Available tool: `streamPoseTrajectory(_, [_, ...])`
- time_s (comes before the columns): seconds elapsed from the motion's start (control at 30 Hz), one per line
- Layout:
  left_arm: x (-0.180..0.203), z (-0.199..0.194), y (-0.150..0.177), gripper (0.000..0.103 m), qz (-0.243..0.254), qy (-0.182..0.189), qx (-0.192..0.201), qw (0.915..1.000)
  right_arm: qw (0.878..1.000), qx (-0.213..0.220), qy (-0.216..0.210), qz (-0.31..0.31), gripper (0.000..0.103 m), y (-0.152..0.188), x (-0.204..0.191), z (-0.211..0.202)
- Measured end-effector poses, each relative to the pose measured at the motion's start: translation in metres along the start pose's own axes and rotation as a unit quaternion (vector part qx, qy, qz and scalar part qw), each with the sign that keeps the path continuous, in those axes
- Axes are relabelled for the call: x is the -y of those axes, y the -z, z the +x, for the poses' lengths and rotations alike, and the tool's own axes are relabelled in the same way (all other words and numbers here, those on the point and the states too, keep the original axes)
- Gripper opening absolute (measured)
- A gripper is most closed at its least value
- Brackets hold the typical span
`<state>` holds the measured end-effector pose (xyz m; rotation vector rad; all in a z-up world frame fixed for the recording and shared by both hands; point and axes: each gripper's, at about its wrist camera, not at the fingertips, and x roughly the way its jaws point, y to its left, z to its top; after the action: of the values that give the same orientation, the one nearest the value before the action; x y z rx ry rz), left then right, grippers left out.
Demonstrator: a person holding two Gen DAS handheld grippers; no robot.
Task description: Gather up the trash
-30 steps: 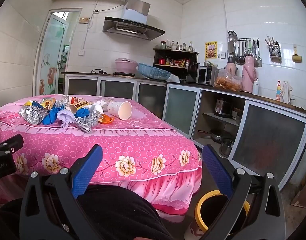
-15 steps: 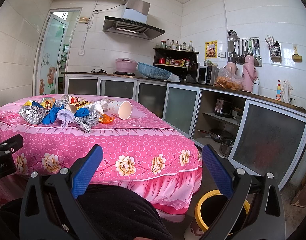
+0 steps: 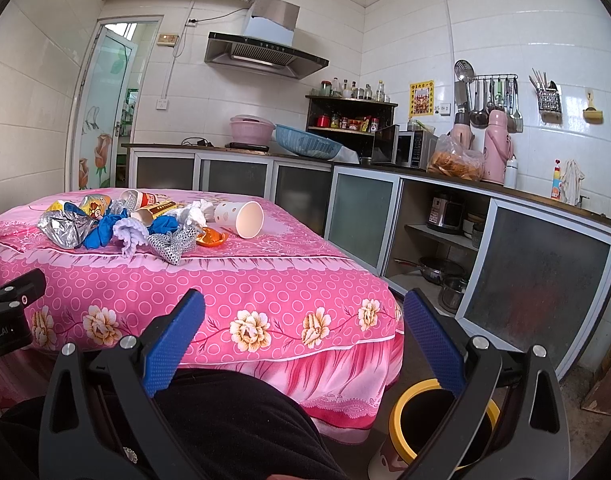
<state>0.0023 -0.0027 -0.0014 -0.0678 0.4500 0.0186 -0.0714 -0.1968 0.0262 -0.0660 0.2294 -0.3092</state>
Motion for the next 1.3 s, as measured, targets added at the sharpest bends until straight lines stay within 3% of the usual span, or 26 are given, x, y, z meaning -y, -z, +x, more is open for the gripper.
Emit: streamPoseTrajectory(1.3, [-0.0041, 0.0054, 0.0017, 0.095, -0.003, -0.006, -0.002, 1.0000, 1.000, -0.005, 0.002, 0.006, 0.095, 0.0077, 0.0003, 0.0068])
